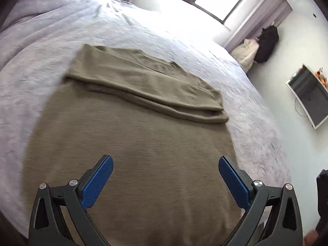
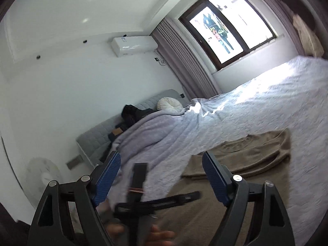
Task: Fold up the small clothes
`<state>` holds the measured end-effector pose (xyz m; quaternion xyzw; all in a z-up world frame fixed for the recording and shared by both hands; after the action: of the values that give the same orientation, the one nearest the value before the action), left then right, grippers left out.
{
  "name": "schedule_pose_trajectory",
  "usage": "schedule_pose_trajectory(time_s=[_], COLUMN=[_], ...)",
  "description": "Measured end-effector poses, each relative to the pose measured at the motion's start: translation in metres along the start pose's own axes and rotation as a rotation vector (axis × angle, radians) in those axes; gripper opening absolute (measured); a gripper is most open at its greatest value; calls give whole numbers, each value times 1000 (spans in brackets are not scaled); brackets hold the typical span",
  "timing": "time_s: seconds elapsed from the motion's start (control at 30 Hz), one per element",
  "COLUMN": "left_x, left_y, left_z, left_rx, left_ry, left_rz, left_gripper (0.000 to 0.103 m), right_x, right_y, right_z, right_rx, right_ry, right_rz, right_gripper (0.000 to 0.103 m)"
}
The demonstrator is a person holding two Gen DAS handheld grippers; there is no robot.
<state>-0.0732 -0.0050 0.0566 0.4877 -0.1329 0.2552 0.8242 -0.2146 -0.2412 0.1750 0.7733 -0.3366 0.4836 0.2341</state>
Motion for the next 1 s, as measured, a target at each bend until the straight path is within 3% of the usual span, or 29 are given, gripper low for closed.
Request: schedule_pose_trajectory(time_s=[0.13,0.2,0.27,0.33,0.43,0.57,0.7,0.8,0.9,1.0], left_x=[-48,-74,-87,-83,-54,-14,-18,-43,-67,-76], left_y=[-39,-51,-53,-44,-26,-30,-25,-12,3,12], left_z=[39,49,53,46,14,-52,-89,-90,-101,-115], left_rx=[152,272,291,345,476,560,464,461,424,393], left_ry=[-170,-284,-361,-379,-326,-186,-132,-234,-286,-315], left_rz=[-80,-85,-91,-27,102,99,48,47,1,-86], left_gripper=[103,103,103,103,103,103,103,103,103,103], right_x=[-4,-3,1,-2,-21,-55,-95,-134,-160,-176], right_y=[-30,-38,-53,-69,-85,-106,-133,-147,-132,-101], right_z=[22,31,31,38,63,122,152,147,120,99], right_rx=[131,106,43,-53,-242,-422,-529,-547,-570,-559], right_ry=[-288,-346,-273,-188,-131,-169,-132,19,238,333], right_rz=[-54,-48,-117,-214,-320,-459,-663,-846,-902,-946], right_gripper=[87,87,87,87,91,93,93,93,96,101])
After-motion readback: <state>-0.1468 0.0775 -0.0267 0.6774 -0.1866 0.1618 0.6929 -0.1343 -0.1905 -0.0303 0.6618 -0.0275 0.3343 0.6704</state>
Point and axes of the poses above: each gripper's, at about its wrist camera, not at the fingertips, and y roughly against the way its jaws point, z to its right, x to its top, the point moved 1 cm from there along -y, roughly the way its jaws point, and after that the axes turned 9 degrees about y, right-handed, at the moved point
